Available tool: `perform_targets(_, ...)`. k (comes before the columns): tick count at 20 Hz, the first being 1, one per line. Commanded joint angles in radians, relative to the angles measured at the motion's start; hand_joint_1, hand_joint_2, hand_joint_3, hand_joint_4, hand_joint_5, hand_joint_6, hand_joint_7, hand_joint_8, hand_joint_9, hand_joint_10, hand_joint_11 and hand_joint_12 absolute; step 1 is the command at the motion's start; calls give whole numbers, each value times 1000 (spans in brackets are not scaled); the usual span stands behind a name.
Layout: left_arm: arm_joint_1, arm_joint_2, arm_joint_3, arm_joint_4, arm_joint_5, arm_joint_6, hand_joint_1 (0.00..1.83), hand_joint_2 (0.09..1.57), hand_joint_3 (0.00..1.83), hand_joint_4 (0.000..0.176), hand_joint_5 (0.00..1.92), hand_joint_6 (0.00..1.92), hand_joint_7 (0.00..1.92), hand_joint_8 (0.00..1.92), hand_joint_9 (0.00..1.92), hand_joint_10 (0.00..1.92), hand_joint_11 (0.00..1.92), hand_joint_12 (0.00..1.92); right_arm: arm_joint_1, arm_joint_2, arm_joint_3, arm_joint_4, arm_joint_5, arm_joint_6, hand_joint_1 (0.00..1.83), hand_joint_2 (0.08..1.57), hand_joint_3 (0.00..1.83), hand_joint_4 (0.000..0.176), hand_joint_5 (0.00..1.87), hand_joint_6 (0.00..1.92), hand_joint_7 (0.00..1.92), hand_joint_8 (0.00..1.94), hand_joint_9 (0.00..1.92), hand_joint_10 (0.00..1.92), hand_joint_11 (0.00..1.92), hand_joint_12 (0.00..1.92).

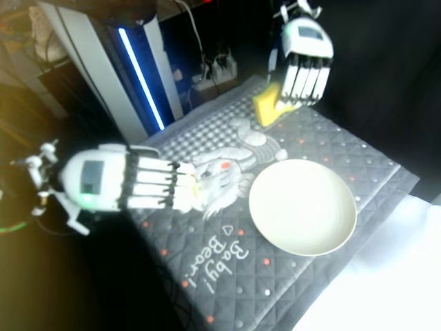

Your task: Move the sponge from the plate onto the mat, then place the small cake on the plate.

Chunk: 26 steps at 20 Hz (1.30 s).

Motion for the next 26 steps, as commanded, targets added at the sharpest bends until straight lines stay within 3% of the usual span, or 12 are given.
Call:
perform_targets(1, -6, -5, 6, -12, -165, -16, 1276, 1082, 0, 0, 1117, 503, 1046, 1110, 935, 965, 767, 1438, 9, -1, -2, 22, 119, 5, 558, 1182, 3, 0, 442, 1, 381, 0, 376, 0, 152, 614)
perform_targets(2, -3, -12, 7, -18, -167, -18, 1036, 1012, 1, 0, 957, 318, 927, 570, 788, 954, 580, 1424, 9, -3, -1, 21, 117, 5, 545, 1090, 1, 27, 422, 0, 394, 1, 407, 1, 85, 863)
perform_targets(4, 0, -20, 7, -25, -170, -18, 982, 984, 0, 0, 953, 98, 923, 414, 735, 887, 498, 1366, 9, -9, 5, 16, 100, 5, 497, 1073, 0, 48, 383, 0, 346, 0, 348, 0, 16, 887)
perform_targets(6, 4, -26, 8, -33, -177, -18, 894, 923, 0, 0, 805, 0, 803, 175, 510, 784, 147, 1439, 13, -22, 18, 3, 65, 5, 573, 1005, 0, 75, 401, 2, 353, 0, 372, 1, 90, 889)
perform_targets(11, 5, -31, 7, -33, -185, -26, 864, 884, 0, 0, 666, 0, 706, 24, 414, 562, 10, 1389, 48, -50, 45, -41, -38, 5, 664, 974, 0, 77, 386, 0, 286, 0, 272, 0, 4, 734)
perform_targets(12, 8, -31, 7, -33, -187, -32, 828, 892, 1, 0, 646, 2, 682, 4, 421, 492, 0, 1443, 60, -63, 53, -55, -63, 5, 778, 972, 0, 23, 418, 2, 317, 2, 313, 3, 6, 849)
perform_targets(19, 29, -31, 2, -33, -220, -63, 842, 882, 1, 0, 654, 0, 685, 1, 534, 266, 68, 1283, 84, -100, 84, -81, -140, 5, 1158, 1069, 5, 0, 642, 7, 600, 13, 609, 29, 269, 929)
perform_targets(20, 33, -32, 2, -33, -223, -69, 845, 883, 1, 0, 660, 1, 699, 5, 576, 237, 112, 1247, 86, -101, 87, -81, -144, 5, 1432, 1135, 3, 0, 814, 8, 754, 943, 850, 1049, 583, 1045)
perform_targets(21, 37, -34, 2, -35, -223, -74, 849, 886, 0, 0, 660, 0, 700, 3, 590, 202, 122, 1226, 88, -102, 89, -81, -146, 5, 1576, 1163, 3, 0, 857, 9, 659, 1221, 748, 1329, 719, 1530)
perform_targets(22, 40, -35, 2, -36, -223, -76, 819, 889, 0, 0, 642, 0, 688, 3, 576, 182, 52, 1317, 92, -102, 91, -81, -146, 5, 1290, 1233, 0, 0, 808, 767, 719, 1538, 825, 1367, 834, 1572)
perform_targets(25, 58, -38, 2, -38, -223, -91, 782, 904, 3, 0, 631, 4, 701, 15, 591, 187, 29, 1388, 128, -100, 106, -92, -146, 5, 1193, 1250, 1, 0, 778, 1097, 729, 1586, 762, 1261, 716, 1579)
perform_targets(26, 61, -39, 2, -39, -224, -95, 775, 910, 3, 0, 628, 1, 701, 11, 590, 181, 32, 1346, 153, -96, 113, -100, -146, 5, 1306, 1215, 0, 0, 811, 1070, 750, 1401, 774, 1441, 638, 1468)
